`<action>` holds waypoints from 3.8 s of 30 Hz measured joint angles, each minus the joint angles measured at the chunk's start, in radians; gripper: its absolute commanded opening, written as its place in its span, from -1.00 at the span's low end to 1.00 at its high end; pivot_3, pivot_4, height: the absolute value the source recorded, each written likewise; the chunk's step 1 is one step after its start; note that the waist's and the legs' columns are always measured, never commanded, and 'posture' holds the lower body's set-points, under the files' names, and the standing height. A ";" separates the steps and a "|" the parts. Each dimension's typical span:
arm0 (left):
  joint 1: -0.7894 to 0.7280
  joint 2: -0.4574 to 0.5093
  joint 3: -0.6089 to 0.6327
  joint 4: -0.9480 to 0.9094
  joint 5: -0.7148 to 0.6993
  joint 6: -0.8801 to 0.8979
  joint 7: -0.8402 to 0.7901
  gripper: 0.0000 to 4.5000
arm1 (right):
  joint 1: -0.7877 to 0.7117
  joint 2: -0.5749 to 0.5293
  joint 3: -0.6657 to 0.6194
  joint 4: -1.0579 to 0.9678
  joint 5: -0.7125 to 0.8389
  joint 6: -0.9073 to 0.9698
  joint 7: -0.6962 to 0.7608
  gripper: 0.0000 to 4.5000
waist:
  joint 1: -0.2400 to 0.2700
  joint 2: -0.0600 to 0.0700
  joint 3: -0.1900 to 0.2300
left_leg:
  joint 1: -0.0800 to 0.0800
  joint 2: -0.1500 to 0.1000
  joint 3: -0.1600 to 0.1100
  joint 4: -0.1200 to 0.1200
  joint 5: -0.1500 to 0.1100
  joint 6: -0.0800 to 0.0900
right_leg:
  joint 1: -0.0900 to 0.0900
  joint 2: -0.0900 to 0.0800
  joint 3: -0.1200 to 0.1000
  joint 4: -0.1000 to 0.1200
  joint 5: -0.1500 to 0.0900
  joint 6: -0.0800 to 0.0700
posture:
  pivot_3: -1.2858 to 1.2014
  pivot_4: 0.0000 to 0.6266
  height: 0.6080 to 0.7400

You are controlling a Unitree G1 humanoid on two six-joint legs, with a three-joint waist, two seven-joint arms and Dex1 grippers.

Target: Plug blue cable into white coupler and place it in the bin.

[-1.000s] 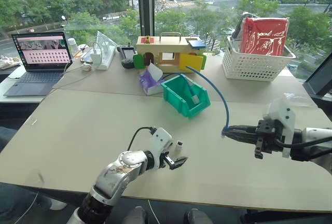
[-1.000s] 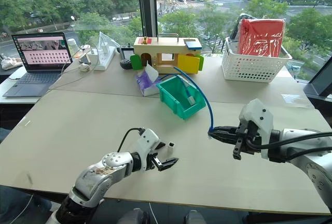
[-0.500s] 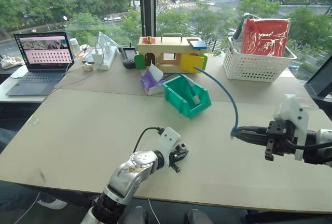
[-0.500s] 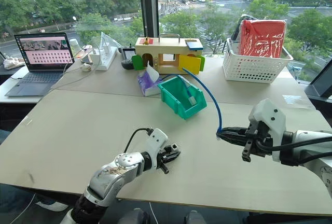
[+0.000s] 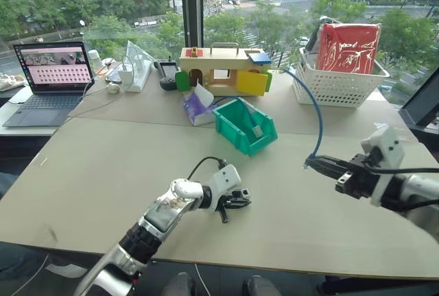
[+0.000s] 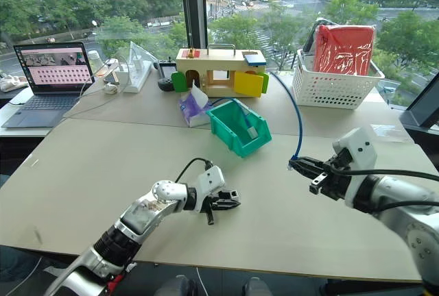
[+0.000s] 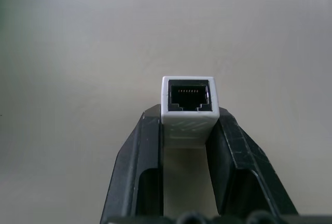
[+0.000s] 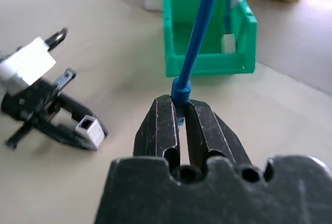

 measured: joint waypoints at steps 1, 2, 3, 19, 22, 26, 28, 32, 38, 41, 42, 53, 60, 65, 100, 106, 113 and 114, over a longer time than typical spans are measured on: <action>-0.018 -0.007 -0.001 0.006 0.007 0.026 0.001 -0.71 | 0.003 0.078 0.007 -0.010 0.044 0.021 -0.100 -1.00 | 0.000 0.001 0.000 | -0.001 0.000 -0.002 0.000 0.000 0.000 | -0.001 0.000 0.000 0.000 0.000 0.000 | 0.03 -0.52 0.85; -0.032 -0.017 -0.004 0.008 0.013 0.052 0.002 -0.71 | 0.005 0.140 0.019 -0.022 0.083 0.034 -0.185 -1.00 | 0.000 0.002 0.000 | -0.001 0.000 -0.004 0.000 0.000 0.000 | -0.001 -0.001 0.000 0.001 0.000 0.000 | 0.03 -0.52 0.85; -0.041 -0.032 -0.001 0.008 0.012 0.086 0.007 -0.71 | 0.011 0.187 0.030 -0.033 0.118 0.043 -0.261 -1.00 | -0.001 0.002 0.000 | -0.001 0.000 -0.004 0.000 0.000 0.000 | -0.001 -0.001 0.000 0.000 0.000 0.001 | 0.03 -0.52 0.85; -0.090 -0.106 0.007 -0.088 0.002 0.432 0.077 -0.71 | 0.052 0.540 0.348 -0.050 0.141 0.001 -0.665 -1.00 | -0.016 0.004 -0.001 | -0.001 -0.001 -0.010 0.000 0.000 0.000 | 0.000 0.000 -0.001 0.001 -0.002 0.002 | 0.03 -0.52 0.85; -0.090 -0.106 0.008 -0.094 0.001 0.439 0.083 -0.71 | 0.040 0.516 0.357 -0.032 0.099 -0.001 -0.652 -1.00 | -0.016 0.004 -0.001 | -0.002 -0.001 -0.010 0.000 0.000 0.000 | 0.000 0.000 -0.001 0.000 -0.002 0.002 | 0.03 -0.52 0.85; -0.086 -0.106 0.011 -0.098 -0.003 0.442 0.093 -0.71 | 0.022 0.507 0.360 -0.019 0.047 -0.031 -0.618 -1.00 | -0.017 0.004 -0.001 | -0.002 -0.001 -0.010 0.000 0.000 0.000 | 0.000 0.000 -0.001 0.001 -0.002 0.002 | 0.03 -0.52 0.85; -0.081 -0.106 0.014 -0.101 -0.005 0.442 0.099 -0.71 | 0.018 0.513 0.357 -0.016 0.032 -0.051 -0.613 -1.00 | -0.017 0.004 -0.001 | -0.002 -0.001 -0.010 0.000 0.000 0.000 | 0.000 0.000 -0.001 0.000 -0.002 0.002 | 0.03 -0.52 0.85; -0.073 -0.105 0.019 -0.105 -0.009 0.442 0.107 -0.71 | 0.018 0.513 0.351 -0.016 0.010 -0.072 -0.602 -1.00 | -0.017 0.004 -0.001 | -0.002 -0.001 -0.010 0.000 0.000 0.000 | 0.000 0.000 -0.001 0.000 -0.002 0.002 | 0.03 -0.52 0.85; -0.071 -0.104 0.022 -0.107 -0.010 0.443 0.108 -0.71 | 0.044 0.508 0.357 -0.017 -0.009 -0.072 -0.583 -1.00 | -0.018 0.004 -0.001 | -0.002 -0.001 -0.010 0.000 0.000 0.000 | 0.000 0.000 -0.001 0.000 -0.002 0.002 | 0.03 -0.52 0.85; -0.071 -0.106 0.022 -0.107 -0.010 0.443 0.108 -0.71 | 0.047 0.508 0.358 -0.018 -0.010 -0.072 -0.575 -1.00 | -0.019 0.004 -0.001 | -0.001 -0.001 -0.010 0.000 0.000 0.000 | 0.000 0.000 -0.001 0.000 -0.002 0.002 | 0.03 -0.52 0.85; -0.071 -0.107 0.022 -0.107 -0.010 0.443 0.108 -0.71 | 0.047 0.508 0.359 -0.018 -0.010 -0.072 -0.574 -1.00 | -0.019 0.004 -0.001 | -0.001 -0.001 -0.010 0.000 0.000 0.000 | 0.000 0.000 -0.001 0.000 -0.002 0.002 | 0.03 -0.52 0.85; -0.070 -0.111 0.023 -0.106 -0.011 0.441 0.108 -0.71 | 0.048 0.456 0.389 -0.047 -0.036 -0.040 -0.565 -1.00 | -0.019 0.004 -0.001 | -0.002 -0.001 -0.010 0.000 0.000 0.000 | 0.000 0.000 -0.001 0.000 -0.002 0.002 | 0.03 -0.52 0.85; -0.067 -0.117 0.026 -0.106 -0.011 0.443 0.114 -0.71 | 0.033 0.431 0.424 -0.068 -0.091 -0.018 -0.560 -1.00 | -0.019 0.004 -0.001 | -0.001 -0.001 -0.010 0.000 0.000 0.000 | 0.001 0.000 -0.001 0.000 -0.002 0.002 | 0.03 -0.52 0.85; -0.056 -0.131 0.048 -0.108 -0.017 0.464 0.128 -0.71 | -0.002 0.390 0.462 -0.074 -0.141 0.013 -0.541 -1.00 | -0.020 0.003 -0.002 | -0.001 -0.001 -0.010 0.000 0.000 0.000 | 0.001 0.000 -0.001 0.000 -0.003 0.002 | 0.03 -0.52 0.85; 0.017 -0.162 0.088 -0.163 -0.052 0.524 0.255 -0.26 | -0.023 0.365 0.471 -0.006 -0.330 0.033 -0.272 -1.00 | -0.024 -0.004 -0.027 | 0.008 0.002 -0.010 -0.006 0.000 0.000 | 0.004 0.000 -0.001 -0.001 -0.012 -0.004 | 0.03 -0.52 0.85; 0.020 -0.147 0.133 -0.175 -0.075 0.502 0.255 0.62 | -0.166 0.432 0.303 0.058 -0.286 0.074 -0.323 -1.00 | -0.025 0.004 -0.018 | 0.002 0.001 -0.009 -0.006 0.000 0.000 | -0.002 0.000 0.001 0.000 -0.008 -0.005 | 0.03 -0.52 0.85; 0.101 -0.010 0.135 -0.239 -0.082 0.350 0.176 0.78 | -0.593 0.334 0.193 0.363 -0.318 0.001 -0.252 -1.00 | -0.033 0.011 -0.010 | 0.001 -0.001 -0.006 -0.008 0.000 0.000 | -0.003 0.003 0.000 0.000 -0.004 -0.003 | 0.03 -0.52 0.85; 0.120 -0.004 0.146 -0.245 -0.085 0.327 0.171 0.78 | -0.641 0.317 0.212 0.443 -0.351 -0.039 -0.213 -1.00 | -0.031 0.012 -0.009 | 0.001 -0.001 -0.005 -0.009 0.000 0.000 | -0.002 0.003 0.000 0.000 -0.004 -0.003 | 0.03 -0.52 0.85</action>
